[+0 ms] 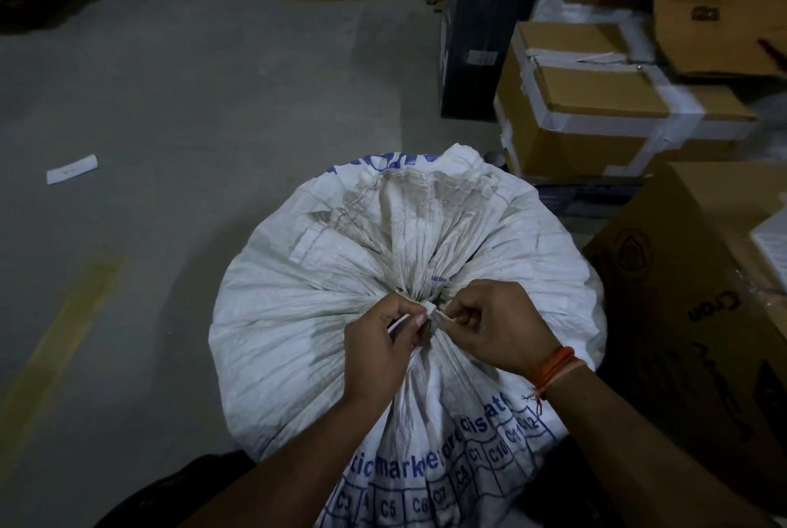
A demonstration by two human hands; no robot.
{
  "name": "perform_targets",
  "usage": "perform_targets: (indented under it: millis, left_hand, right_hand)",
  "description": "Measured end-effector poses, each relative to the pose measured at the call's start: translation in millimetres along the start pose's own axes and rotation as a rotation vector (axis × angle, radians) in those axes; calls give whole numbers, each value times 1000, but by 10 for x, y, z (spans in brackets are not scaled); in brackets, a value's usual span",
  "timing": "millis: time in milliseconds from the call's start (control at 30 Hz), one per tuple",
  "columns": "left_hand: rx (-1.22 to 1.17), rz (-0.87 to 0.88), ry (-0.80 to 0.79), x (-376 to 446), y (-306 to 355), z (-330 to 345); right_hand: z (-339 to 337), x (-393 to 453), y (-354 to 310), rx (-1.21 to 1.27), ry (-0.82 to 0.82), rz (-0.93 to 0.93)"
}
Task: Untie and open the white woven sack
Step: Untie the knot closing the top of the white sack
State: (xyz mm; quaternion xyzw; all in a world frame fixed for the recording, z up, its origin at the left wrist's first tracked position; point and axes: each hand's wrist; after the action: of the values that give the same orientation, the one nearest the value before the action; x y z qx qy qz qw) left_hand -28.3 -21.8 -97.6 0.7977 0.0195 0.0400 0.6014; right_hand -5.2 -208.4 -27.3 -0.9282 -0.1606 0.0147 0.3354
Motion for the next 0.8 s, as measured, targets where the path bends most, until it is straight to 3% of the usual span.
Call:
perform_targets:
  millis: [800]
  left_hand:
    - [48, 20, -4, -22, 49, -18]
  right_hand:
    - [-3, 23, 18, -28, 17, 13]
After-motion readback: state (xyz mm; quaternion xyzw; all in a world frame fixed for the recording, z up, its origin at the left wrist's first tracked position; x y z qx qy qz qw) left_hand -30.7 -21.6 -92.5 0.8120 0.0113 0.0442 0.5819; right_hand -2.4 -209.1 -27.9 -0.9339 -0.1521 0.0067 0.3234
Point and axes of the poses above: each hand's wrist, its own x-axis towards the middle knuckle, its own z-axis out of the palm, y = z × x
